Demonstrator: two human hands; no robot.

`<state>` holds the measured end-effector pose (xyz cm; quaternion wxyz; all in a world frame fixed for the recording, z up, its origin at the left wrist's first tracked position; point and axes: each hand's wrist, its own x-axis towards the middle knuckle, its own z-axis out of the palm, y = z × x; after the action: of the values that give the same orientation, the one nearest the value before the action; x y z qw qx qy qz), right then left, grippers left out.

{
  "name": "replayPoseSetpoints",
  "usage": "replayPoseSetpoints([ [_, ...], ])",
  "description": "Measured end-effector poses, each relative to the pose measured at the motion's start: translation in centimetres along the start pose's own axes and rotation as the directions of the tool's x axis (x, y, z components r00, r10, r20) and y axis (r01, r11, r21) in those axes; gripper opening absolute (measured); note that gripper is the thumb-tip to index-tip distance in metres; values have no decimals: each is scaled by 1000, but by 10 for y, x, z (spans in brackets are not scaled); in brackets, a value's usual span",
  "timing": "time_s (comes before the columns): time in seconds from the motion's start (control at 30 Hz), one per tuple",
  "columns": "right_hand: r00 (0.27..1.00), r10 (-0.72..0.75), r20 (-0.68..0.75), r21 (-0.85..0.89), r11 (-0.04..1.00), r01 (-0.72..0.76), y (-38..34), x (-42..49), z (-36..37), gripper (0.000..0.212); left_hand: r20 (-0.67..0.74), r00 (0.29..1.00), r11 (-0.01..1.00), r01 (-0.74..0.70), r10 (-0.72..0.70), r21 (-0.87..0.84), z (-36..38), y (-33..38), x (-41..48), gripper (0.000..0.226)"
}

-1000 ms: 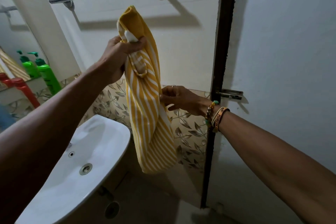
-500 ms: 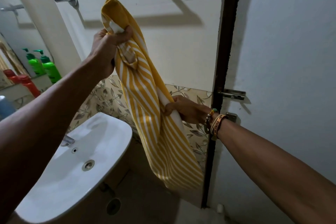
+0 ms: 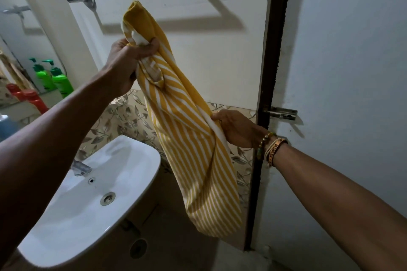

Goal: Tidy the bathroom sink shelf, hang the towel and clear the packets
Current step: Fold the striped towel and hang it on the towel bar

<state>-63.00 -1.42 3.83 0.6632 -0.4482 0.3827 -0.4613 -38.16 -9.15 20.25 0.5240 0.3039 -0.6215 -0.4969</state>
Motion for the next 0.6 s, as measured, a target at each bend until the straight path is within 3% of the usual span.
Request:
replayPoseSetpoints([
  [0.07,999,10,-36,-78,997,-13,-3,-1,-7,74,1,1000,1000,4,-4,31,-4,-4,1,25],
  [0.1,999,8,-42,-129,992,-13,-4,-3,-7,76,3,1000,999,11,-11,39,-5,-7,1,26],
  [0.17,999,-16,-41,-163,987,9,-5,-3,-11,70,2,1000,999,27,-27,47,-9,-11,1,30],
  [0.33,989,-139,-50,-31,990,138,-8,-8,-15,46,22,999,997,47,-48,53,-20,-16,2,53],
  [0.4,965,-219,-145,74,970,232,-11,-7,-12,32,39,998,996,52,-55,78,-25,-17,3,66],
  [0.47,922,-271,-277,187,926,329,-14,-4,-10,16,66,996,992,58,-66,112,-28,-20,3,65],
  [0.53,859,-331,-391,100,912,397,-19,-1,-8,12,90,993,990,59,-71,131,-30,-25,1,58],
  [0.6,819,-420,-391,-99,904,416,-24,-2,-8,12,76,995,988,57,-69,145,-34,-27,-1,54],
])
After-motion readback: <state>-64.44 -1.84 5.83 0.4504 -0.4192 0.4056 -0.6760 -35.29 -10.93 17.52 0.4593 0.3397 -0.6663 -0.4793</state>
